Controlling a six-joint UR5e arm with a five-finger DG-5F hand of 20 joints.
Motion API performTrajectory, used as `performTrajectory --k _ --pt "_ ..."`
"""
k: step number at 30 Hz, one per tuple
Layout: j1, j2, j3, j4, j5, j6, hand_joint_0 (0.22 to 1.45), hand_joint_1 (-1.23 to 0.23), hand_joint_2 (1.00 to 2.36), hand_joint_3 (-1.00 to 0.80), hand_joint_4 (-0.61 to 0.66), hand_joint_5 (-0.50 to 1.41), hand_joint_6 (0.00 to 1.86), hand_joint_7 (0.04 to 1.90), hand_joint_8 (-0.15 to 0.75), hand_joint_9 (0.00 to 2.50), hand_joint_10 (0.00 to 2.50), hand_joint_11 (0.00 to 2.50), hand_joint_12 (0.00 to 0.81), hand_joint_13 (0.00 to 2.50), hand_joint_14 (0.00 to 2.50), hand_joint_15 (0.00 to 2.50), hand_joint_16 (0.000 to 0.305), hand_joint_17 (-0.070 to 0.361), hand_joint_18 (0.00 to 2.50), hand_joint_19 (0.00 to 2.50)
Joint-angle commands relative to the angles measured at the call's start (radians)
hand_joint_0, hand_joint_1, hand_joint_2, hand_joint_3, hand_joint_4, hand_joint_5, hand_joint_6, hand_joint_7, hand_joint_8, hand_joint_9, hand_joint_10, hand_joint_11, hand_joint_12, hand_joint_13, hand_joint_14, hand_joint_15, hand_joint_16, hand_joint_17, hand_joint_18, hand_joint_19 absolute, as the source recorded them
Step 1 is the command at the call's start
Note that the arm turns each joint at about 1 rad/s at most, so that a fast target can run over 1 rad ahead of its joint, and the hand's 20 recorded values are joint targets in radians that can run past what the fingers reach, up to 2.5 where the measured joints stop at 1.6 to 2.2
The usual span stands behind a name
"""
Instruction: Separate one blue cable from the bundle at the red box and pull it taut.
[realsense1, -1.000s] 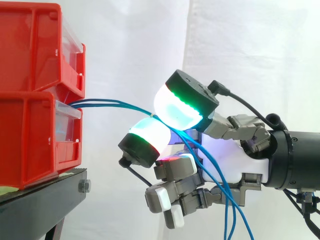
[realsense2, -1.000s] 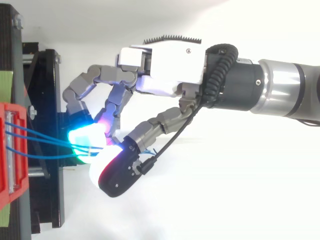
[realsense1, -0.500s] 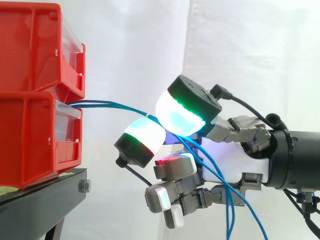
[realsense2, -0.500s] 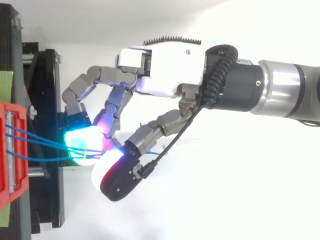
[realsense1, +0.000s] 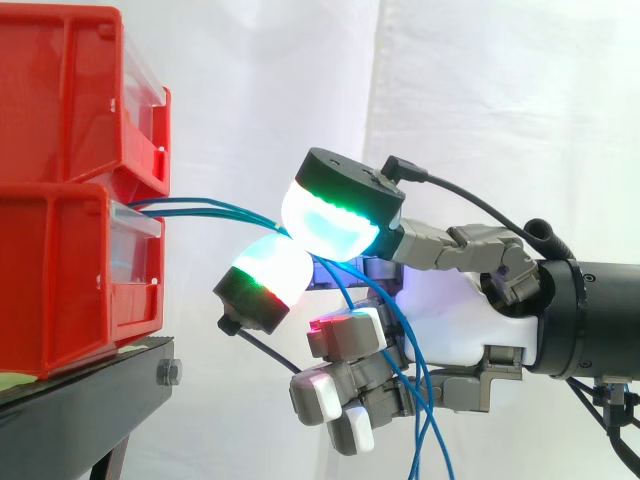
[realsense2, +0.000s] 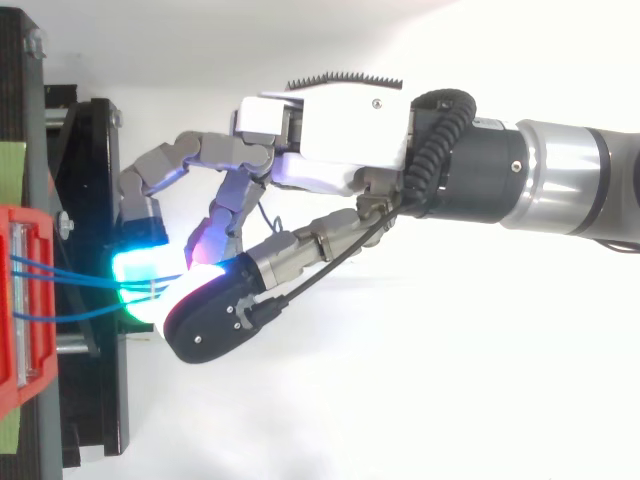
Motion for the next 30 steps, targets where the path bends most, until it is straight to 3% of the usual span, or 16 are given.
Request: performTrajectory --k 1,7,11,16,23,30 --pt "0.0 0.0 -0.001 0.0 0.0 -0.001 0.6 -0.49 1.02 -0.23 0.07 -0.11 0.71 1.24 0.296 1.22 0.03 1.06 0.416 0.96 0.03 0.82 0.052 0.116 0.85 0.97" --pt "0.0 0.0 -0.001 0.0 0.0 -0.001 0.6 -0.5 1.02 -0.24 0.09 -0.12 0.73 1.23 0.299 1.23 0.03 1.08 0.411 0.97 0.03 0.83 0.051 0.114 0.86 0.96" --pt "0.0 0.0 -0.001 0.0 0.0 -0.001 0.59 -0.74 1.01 -0.31 0.09 -0.14 0.78 1.19 0.305 1.21 0.03 1.13 0.413 0.97 0.03 0.83 0.052 0.116 0.87 0.94" --pt "0.0 0.0 0.001 0.0 0.0 -0.001 0.64 -0.85 1.0 -0.5 0.08 -0.16 0.84 1.14 0.296 1.19 0.03 1.14 0.406 0.96 0.03 0.81 0.051 0.114 0.87 0.92" --pt "0.0 -0.002 -0.001 0.0 0.0 -0.001 0.53 -0.73 1.0 -0.5 0.09 -0.15 0.84 1.11 0.306 1.22 0.03 1.14 0.418 0.99 0.03 0.82 0.053 0.12 0.91 0.89" --pt "0.0 0.0 -0.001 0.0 0.0 -0.001 0.51 -0.57 1.0 -0.5 0.08 -0.14 0.84 1.09 0.314 1.27 0.03 1.11 0.426 1.01 0.03 0.81 0.055 0.123 0.94 0.88"
